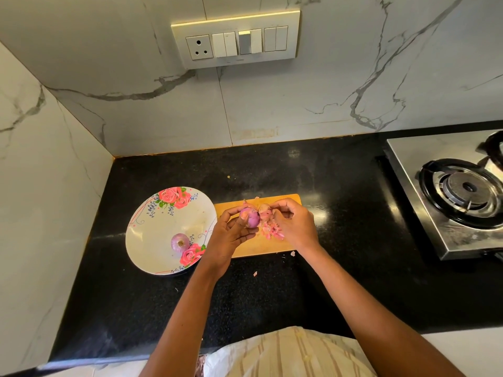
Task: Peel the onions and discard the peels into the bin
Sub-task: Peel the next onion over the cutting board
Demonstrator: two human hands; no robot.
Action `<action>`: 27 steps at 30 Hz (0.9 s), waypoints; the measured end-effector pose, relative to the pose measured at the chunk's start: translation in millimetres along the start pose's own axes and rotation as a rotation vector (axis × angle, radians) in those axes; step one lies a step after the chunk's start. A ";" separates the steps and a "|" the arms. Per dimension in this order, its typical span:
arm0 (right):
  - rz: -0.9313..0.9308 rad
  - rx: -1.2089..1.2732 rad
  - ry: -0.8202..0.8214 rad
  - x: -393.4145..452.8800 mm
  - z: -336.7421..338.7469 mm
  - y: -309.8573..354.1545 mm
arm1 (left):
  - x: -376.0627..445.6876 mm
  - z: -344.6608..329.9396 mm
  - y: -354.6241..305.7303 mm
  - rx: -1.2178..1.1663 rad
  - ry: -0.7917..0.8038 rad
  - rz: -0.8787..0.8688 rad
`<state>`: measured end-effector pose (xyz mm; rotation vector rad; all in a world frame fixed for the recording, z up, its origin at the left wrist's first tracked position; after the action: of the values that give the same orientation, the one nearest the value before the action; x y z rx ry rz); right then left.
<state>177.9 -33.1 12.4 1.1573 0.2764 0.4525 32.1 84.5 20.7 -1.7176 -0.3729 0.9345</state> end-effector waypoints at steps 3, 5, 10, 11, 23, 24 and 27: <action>-0.014 -0.092 0.031 3.7 -1.1 -6.9 | -0.3 1.9 -0.6 -0.024 -0.001 -0.005; 0.006 -0.093 0.080 2.1 -4.8 -4.1 | 0.1 3.5 -1.1 -0.030 -0.020 -0.016; 0.047 0.179 0.234 -11.8 -11.5 27.0 | 0.0 4.9 -0.1 -0.035 -0.054 -0.029; 0.061 0.200 0.251 -14.0 -13.1 31.0 | -0.1 4.6 0.3 -0.028 -0.051 -0.039; 0.104 0.190 0.192 -15.2 -13.4 29.2 | 2.0 2.6 -6.1 0.095 -0.027 -0.147; 0.107 0.184 0.190 -15.2 -13.1 28.5 | 2.2 2.9 -5.8 0.102 -0.023 -0.148; 0.119 0.161 0.188 -15.5 -13.2 27.9 | 2.4 3.8 -5.4 0.107 -0.018 -0.141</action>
<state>153.0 -20.7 32.7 1.2952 0.4142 0.6549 31.9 90.5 24.3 -1.5661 -0.4423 0.8527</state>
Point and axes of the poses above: each hand's wrist, its own x-axis towards the middle knuckle, its own z-axis out of the back of the hand, y = z × x, the point moved 5 cm from there along x, towards the middle knuckle, and after that the axes turned 8 degrees about -y, right-handed, at the moved point
